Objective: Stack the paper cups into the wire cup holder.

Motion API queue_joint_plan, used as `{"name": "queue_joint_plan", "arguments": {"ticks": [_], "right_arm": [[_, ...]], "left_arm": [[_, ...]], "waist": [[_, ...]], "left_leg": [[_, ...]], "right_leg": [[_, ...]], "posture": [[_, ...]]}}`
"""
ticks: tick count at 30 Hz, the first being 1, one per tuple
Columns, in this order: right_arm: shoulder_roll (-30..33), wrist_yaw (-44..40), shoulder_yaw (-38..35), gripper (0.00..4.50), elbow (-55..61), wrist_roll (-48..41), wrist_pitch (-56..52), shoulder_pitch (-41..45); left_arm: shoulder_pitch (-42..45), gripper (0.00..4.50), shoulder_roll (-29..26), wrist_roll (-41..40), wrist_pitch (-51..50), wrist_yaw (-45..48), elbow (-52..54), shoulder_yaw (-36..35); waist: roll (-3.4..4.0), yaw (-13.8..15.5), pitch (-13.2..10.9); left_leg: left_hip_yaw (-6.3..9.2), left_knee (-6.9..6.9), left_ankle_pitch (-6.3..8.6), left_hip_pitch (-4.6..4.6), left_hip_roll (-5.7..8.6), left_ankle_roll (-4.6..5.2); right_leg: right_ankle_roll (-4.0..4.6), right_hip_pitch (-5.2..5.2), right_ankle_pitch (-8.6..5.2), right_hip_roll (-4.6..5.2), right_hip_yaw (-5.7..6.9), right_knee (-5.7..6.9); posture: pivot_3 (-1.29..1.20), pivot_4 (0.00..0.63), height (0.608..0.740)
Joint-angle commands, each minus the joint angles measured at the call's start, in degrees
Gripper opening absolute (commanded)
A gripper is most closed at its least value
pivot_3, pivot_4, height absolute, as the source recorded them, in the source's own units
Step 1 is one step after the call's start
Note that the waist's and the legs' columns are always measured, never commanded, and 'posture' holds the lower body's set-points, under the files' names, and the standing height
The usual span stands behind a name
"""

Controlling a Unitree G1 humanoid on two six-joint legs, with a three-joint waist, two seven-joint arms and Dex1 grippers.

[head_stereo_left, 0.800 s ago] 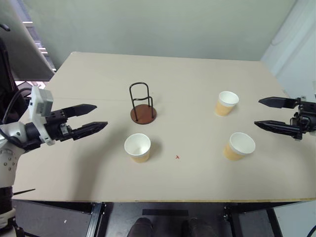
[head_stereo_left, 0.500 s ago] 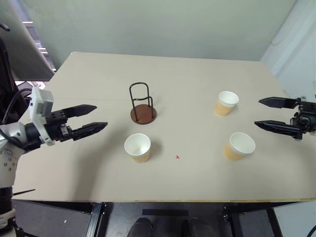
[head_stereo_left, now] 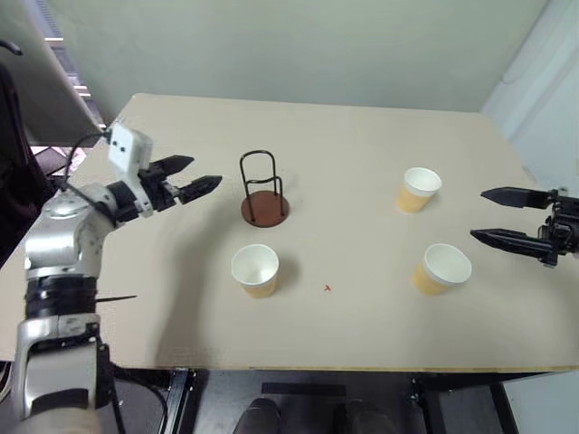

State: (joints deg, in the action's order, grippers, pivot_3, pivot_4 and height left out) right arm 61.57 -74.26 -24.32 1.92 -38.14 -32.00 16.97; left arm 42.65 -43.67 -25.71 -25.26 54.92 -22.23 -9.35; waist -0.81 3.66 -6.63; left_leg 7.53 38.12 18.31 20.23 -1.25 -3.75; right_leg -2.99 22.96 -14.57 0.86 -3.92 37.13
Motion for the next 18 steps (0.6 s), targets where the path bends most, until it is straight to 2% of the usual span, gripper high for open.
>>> {"name": "queue_joint_plan", "arguments": {"ticks": [1,9,18], "right_arm": [[0.72,1.48,-5.02,4.5,3.76,-1.72,-0.77,-1.58],[0.35,3.86,-10.47,4.5,8.07,-2.4,-2.56,-7.37],[-0.35,5.92,-15.76,4.5,12.11,-3.54,-4.29,-12.44]], "left_arm": [[4.08,4.44,1.13,1.34,1.57,4.15,-2.97,2.43],[8.9,4.44,2.06,3.75,3.84,10.92,-9.27,5.06],[13.34,4.44,7.06,10.9,12.5,13.95,-19.2,10.19]], "waist": [[0.0,-0.12,0.0],[-0.01,-0.12,0.0],[-0.01,0.16,-0.01]], "left_leg": [[0.0,0.01,0.0,0.03,0.0,0.0],[0.01,0.09,0.0,0.16,-0.01,0.02],[0.03,0.38,0.02,0.15,0.06,0.13]], "right_leg": [[-0.02,0.0,0.01,0.0,-0.01,0.0],[-0.28,0.02,0.16,-0.07,-0.04,-0.16],[-0.35,-0.04,0.19,-0.08,-0.1,-0.2]], "posture": [[0.0,0.15,0.74],[0.0,0.15,0.74],[0.0,0.15,0.74]]}}
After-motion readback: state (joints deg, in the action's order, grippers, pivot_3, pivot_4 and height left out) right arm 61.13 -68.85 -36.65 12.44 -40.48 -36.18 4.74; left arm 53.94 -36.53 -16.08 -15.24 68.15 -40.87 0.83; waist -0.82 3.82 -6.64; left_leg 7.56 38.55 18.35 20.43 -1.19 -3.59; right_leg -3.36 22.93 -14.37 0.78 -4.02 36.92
